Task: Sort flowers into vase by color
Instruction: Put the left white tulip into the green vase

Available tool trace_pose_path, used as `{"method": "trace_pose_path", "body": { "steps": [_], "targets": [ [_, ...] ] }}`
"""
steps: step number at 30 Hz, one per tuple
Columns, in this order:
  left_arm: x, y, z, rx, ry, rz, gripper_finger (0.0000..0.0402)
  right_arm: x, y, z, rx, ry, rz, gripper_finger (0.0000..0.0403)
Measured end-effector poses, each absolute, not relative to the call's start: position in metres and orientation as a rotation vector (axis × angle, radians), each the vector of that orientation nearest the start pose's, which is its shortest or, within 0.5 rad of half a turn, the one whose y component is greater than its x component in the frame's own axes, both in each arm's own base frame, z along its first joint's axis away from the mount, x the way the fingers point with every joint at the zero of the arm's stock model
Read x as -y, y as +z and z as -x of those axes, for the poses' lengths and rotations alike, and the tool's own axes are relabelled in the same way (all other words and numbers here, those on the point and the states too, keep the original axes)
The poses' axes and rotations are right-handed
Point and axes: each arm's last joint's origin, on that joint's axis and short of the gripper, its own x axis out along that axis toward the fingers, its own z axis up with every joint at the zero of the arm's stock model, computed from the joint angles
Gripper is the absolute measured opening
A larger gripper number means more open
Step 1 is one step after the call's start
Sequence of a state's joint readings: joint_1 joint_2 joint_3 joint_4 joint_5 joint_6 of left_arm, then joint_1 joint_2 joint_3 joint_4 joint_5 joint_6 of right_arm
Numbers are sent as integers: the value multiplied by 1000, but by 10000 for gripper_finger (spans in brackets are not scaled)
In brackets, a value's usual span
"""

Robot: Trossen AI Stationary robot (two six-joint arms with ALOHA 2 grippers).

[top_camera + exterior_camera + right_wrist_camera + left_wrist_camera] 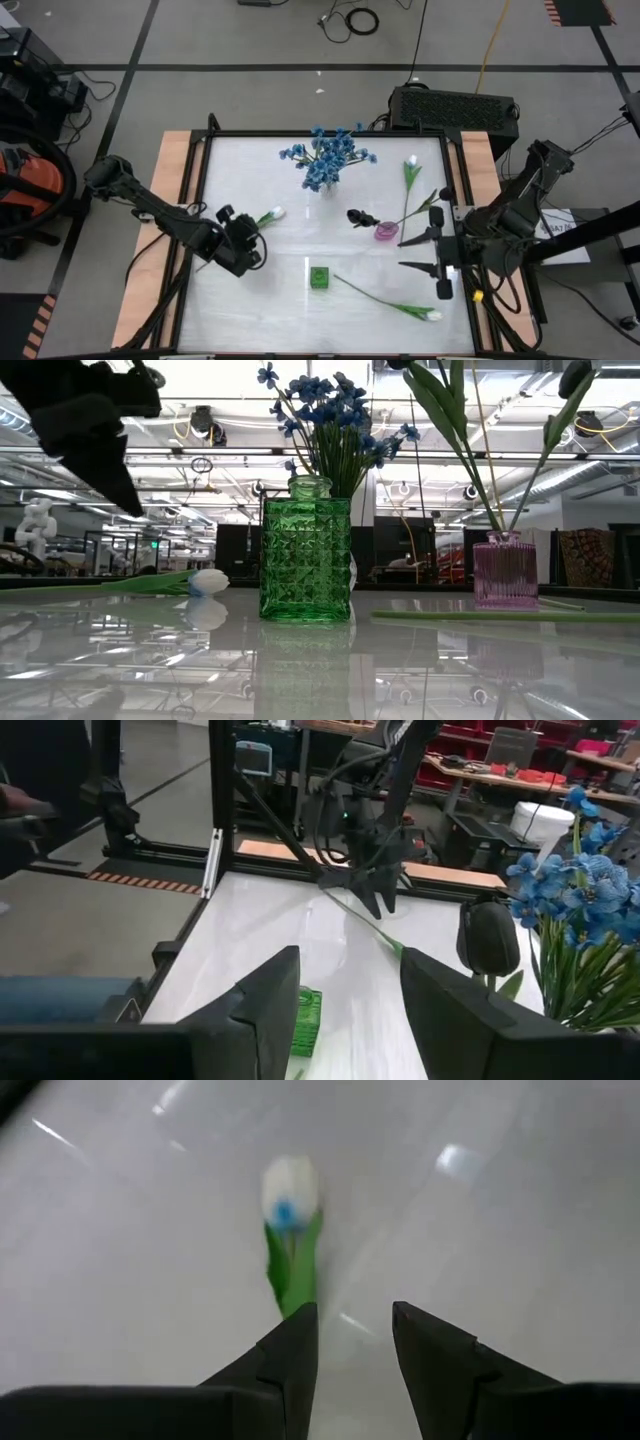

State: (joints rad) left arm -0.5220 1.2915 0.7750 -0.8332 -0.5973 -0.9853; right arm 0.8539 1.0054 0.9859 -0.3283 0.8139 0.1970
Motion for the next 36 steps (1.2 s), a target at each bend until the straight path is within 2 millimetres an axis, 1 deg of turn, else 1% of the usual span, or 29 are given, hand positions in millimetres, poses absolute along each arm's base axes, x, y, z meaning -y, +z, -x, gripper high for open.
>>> {"method": "trace_pose_path", "body": {
  "steps": [3, 7, 10, 21, 28, 30, 32, 36],
  "targets": [
    [89, 187, -185, -1017, 559, 184, 139, -142, 352, -152, -236, 16, 61, 167],
    [83, 165, -172, -1128, 558, 182, 139, -142, 352, -152, -237, 17, 61, 167],
    [79, 154, -165, -1156, 574, 184, 139, -142, 351, -152, -242, 17, 68, 167],
    [71, 128, -151, -1166, 582, 162, 139, -142, 351, -152, -244, 17, 69, 167],
    [70, 121, -149, -1133, 561, 163, 138, -142, 351, -152, -246, 17, 72, 167],
    [69, 121, -150, -1129, 563, 170, 131, -142, 351, -152, -246, 17, 72, 167],
    [69, 121, -151, -1123, 567, 181, 116, -142, 351, -152, -246, 17, 72, 167],
    [68, 121, -153, -1113, 571, 194, 63, -142, 351, -152, -246, 16, 72, 167]
  ]
}}
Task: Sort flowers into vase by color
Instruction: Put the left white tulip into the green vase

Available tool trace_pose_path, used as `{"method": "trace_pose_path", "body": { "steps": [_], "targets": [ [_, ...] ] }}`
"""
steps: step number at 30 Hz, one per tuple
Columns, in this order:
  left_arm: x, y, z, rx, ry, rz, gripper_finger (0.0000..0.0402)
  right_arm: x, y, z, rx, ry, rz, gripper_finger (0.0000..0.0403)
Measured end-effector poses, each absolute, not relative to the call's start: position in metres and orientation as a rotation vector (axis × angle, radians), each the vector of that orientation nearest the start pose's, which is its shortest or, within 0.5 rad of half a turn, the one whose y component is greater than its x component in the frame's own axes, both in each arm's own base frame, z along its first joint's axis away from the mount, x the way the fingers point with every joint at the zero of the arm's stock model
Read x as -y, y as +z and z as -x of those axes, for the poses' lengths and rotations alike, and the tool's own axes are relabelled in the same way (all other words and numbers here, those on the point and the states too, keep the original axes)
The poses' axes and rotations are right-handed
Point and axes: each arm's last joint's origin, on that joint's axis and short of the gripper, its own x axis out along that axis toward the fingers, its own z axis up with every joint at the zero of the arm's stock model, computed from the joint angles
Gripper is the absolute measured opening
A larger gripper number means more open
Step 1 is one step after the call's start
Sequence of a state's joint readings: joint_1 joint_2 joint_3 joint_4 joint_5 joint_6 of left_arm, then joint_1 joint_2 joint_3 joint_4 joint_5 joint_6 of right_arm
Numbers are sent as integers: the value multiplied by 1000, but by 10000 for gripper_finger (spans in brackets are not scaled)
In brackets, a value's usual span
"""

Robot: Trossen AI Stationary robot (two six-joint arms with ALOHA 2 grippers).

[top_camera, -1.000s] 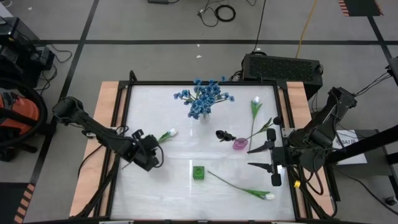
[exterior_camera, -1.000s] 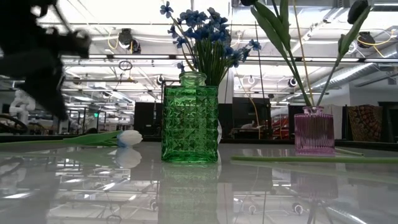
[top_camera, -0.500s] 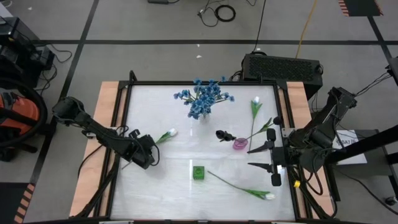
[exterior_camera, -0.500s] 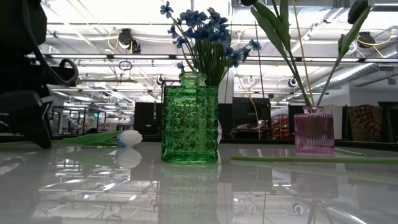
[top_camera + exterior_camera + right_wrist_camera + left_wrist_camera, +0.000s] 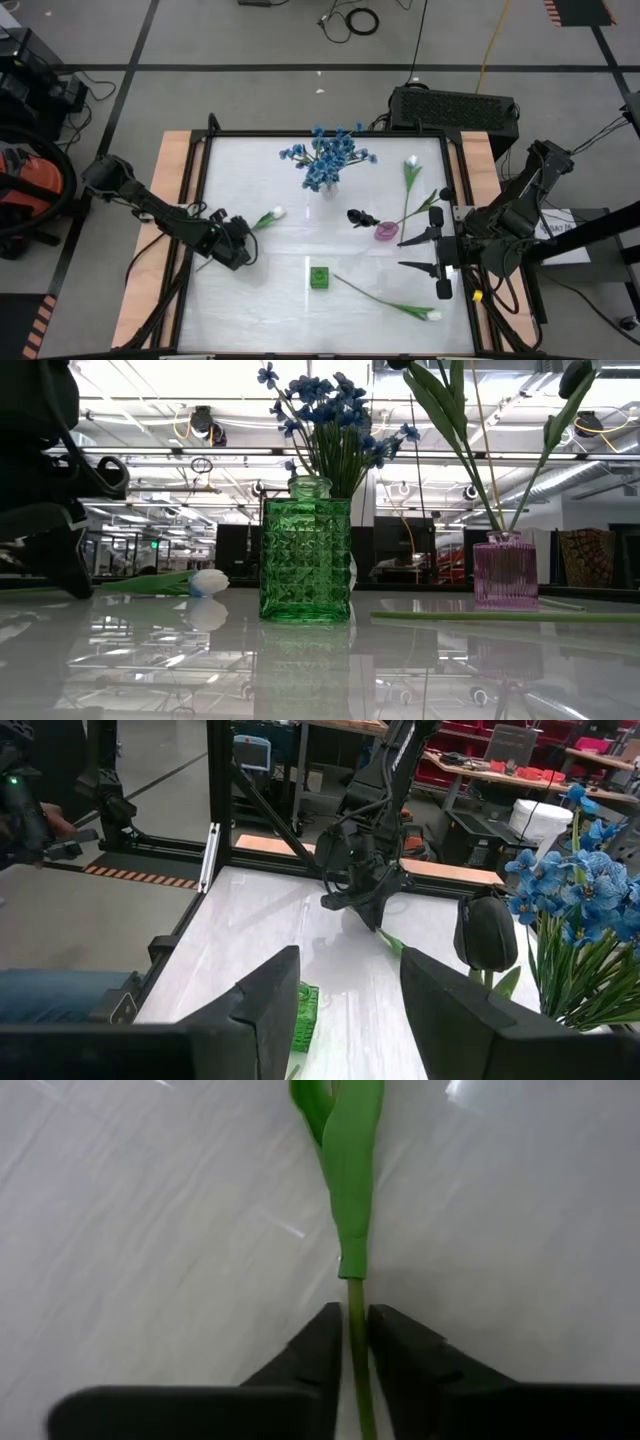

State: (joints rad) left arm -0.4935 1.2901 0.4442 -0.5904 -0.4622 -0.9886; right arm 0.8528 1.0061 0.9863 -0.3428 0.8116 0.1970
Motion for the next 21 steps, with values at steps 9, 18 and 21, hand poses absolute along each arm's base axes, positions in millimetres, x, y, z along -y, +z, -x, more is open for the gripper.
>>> {"method": "trace_pose_path", "body": {
  "steps": [9, 18, 21],
  "targets": [
    [69, 132, -158, -1093, 575, 197, 16, -142, 351, -152, -246, 17, 76, 167],
    [96, 222, -189, -742, 270, 233, 8, -142, 350, -152, -248, 11, 80, 167],
    [109, 254, -194, -566, 115, 177, 7, -142, 350, -152, -249, 9, 81, 167]
  ]
}}
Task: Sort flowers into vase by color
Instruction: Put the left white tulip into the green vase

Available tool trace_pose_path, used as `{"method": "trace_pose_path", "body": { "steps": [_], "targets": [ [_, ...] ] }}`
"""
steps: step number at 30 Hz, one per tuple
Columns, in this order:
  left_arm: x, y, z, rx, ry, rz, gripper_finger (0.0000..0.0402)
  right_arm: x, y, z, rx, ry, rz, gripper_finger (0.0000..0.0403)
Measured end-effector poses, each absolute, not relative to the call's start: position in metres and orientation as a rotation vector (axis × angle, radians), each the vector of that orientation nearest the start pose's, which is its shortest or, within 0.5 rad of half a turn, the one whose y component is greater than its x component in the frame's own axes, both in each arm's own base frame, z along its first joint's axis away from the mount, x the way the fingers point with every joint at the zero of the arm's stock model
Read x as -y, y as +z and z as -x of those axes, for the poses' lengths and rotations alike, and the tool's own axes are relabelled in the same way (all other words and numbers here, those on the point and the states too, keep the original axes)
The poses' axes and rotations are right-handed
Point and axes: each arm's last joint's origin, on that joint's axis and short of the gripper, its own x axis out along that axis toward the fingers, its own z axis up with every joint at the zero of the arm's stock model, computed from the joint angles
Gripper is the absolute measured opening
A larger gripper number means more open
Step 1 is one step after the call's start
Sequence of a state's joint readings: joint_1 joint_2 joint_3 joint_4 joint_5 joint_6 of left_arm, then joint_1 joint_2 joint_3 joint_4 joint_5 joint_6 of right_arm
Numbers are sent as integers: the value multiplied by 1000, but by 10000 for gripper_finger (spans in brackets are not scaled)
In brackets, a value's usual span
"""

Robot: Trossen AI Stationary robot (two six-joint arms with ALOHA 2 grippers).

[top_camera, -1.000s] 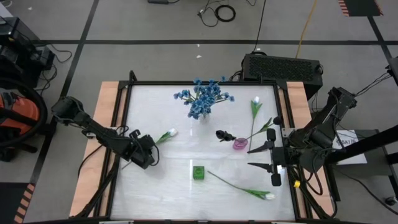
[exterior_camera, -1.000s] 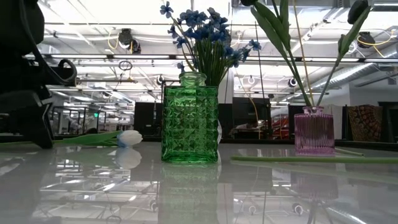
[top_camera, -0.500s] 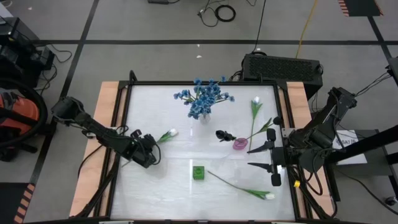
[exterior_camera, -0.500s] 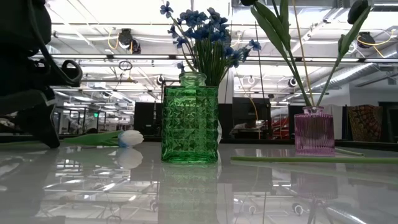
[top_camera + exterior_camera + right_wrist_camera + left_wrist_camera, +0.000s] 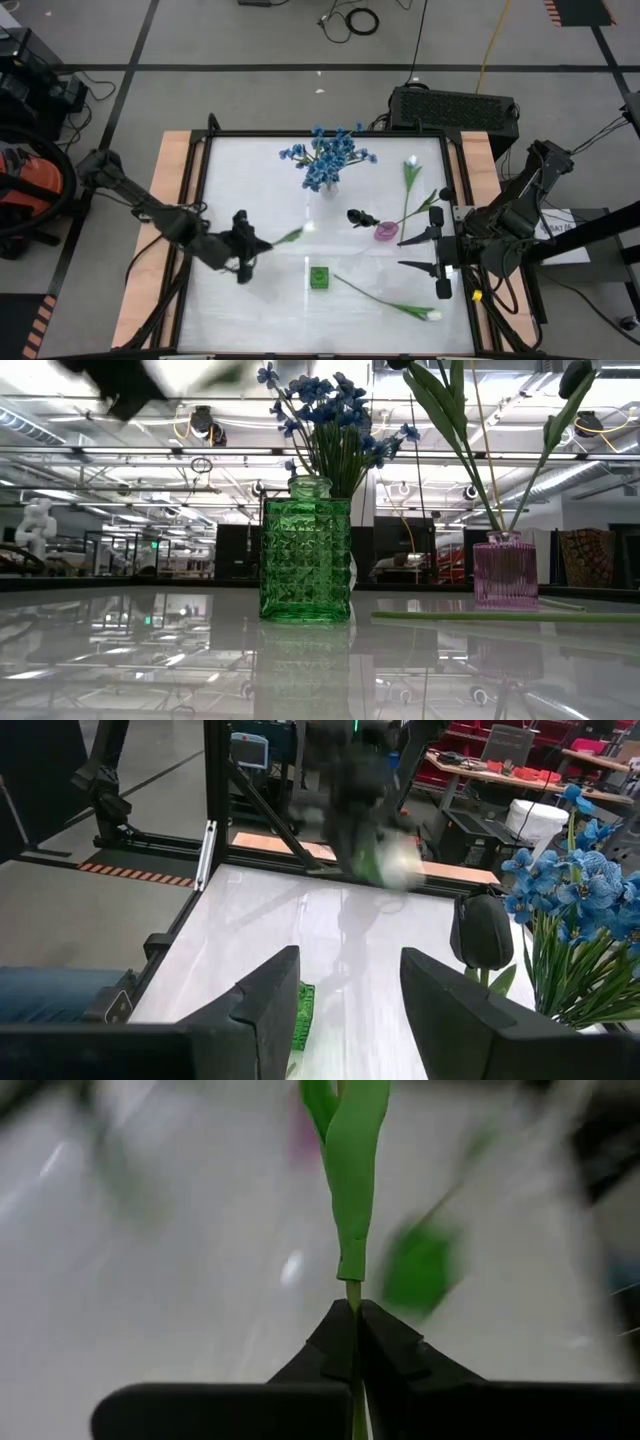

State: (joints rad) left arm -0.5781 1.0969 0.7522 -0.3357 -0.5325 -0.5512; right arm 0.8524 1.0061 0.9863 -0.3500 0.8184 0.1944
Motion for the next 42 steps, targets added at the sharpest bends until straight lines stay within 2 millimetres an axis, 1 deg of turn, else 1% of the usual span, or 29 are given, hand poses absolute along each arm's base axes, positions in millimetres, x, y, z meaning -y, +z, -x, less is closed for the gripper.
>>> {"method": "trace_pose_path", "body": {
  "steps": [2, 5, 7, 9, 12, 15, 21, 27, 29, 33, 42],
  "targets": [
    [119, 274, -197, -408, 9, 131, 6, -142, 350, -152, -250, 9, 81, 167],
    [130, 296, -200, -192, -90, 36, 6, -141, 350, -153, -250, 3, 80, 167],
    [135, 307, -202, -72, -116, -24, 6, -140, 350, -155, -248, -7, 75, 167],
    [138, 316, -205, 38, -116, -43, 6, -140, 349, -157, -246, -17, 71, 167],
    [142, 321, -214, 155, -96, -47, 6, -139, 349, -162, -242, -33, 75, 167],
    [150, 313, -228, 218, -76, -76, 5, -139, 347, -165, -250, -42, 91, 167],
    [166, 288, -256, 367, -30, -113, 5, -139, 346, -167, -254, -45, 96, 167],
    [169, 260, -274, 521, 25, -49, 5, -139, 346, -167, -253, -45, 95, 167],
    [168, 250, -280, 519, 30, -47, 5, -139, 346, -167, -254, -45, 95, 167],
    [165, 240, -288, 494, 31, -32, 5, -139, 346, -167, -253, -45, 95, 167],
    [155, 226, -300, 456, 62, -49, 5, -139, 346, -167, -253, -45, 96, 167]
  ]
}}
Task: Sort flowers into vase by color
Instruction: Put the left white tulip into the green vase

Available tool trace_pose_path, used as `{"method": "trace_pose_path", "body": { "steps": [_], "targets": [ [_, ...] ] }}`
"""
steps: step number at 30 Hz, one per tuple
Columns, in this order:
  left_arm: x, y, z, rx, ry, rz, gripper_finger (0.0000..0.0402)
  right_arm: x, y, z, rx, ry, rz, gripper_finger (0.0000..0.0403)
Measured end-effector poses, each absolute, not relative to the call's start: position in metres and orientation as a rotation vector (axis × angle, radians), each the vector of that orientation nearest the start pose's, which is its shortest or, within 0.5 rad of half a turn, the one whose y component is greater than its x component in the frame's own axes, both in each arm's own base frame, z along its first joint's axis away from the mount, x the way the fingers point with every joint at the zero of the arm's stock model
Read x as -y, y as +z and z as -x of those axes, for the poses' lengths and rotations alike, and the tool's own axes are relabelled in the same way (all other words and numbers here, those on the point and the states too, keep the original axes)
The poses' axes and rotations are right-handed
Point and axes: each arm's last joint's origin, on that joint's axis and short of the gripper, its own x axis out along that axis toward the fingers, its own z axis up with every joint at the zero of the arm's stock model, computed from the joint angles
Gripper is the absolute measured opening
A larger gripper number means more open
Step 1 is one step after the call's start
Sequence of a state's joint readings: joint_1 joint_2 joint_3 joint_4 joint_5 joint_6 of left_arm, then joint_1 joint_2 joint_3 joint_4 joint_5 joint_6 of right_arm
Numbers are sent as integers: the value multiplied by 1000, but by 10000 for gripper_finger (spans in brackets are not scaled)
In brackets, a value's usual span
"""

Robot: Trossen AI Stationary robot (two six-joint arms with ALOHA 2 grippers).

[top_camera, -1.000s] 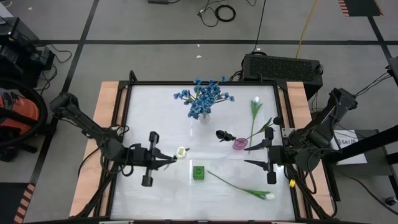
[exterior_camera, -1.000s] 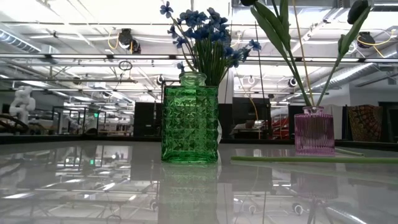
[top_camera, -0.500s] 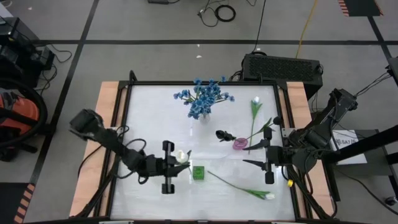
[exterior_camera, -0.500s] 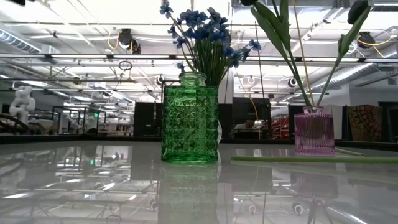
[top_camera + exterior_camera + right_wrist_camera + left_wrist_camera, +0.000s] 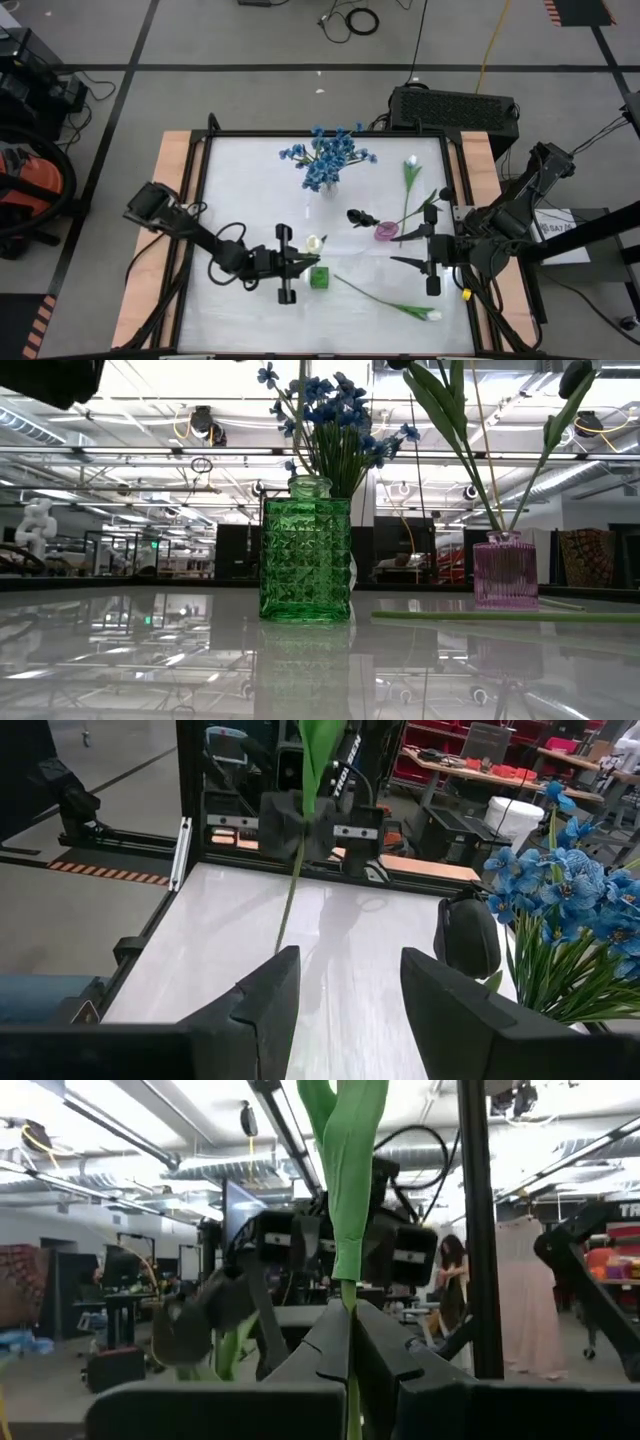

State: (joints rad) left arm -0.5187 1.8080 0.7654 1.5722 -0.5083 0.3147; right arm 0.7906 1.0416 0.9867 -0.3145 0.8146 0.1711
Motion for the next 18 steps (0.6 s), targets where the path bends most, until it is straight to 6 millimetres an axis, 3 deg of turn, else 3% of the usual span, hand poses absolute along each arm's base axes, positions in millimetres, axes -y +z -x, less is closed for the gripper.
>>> {"method": "trace_pose_path", "body": {
  "steps": [5, 13, 18],
  "targets": [
    [148, 214, -309, 423, 76, -21, 5, -139, 346, -167, -253, -45, 96, 167],
    [143, 212, -312, 408, 86, -18, 6, -139, 346, -167, -254, -46, 97, 167],
    [141, 201, -318, 295, 75, -18, 25, -139, 346, -167, -254, -46, 97, 167]
  ]
}}
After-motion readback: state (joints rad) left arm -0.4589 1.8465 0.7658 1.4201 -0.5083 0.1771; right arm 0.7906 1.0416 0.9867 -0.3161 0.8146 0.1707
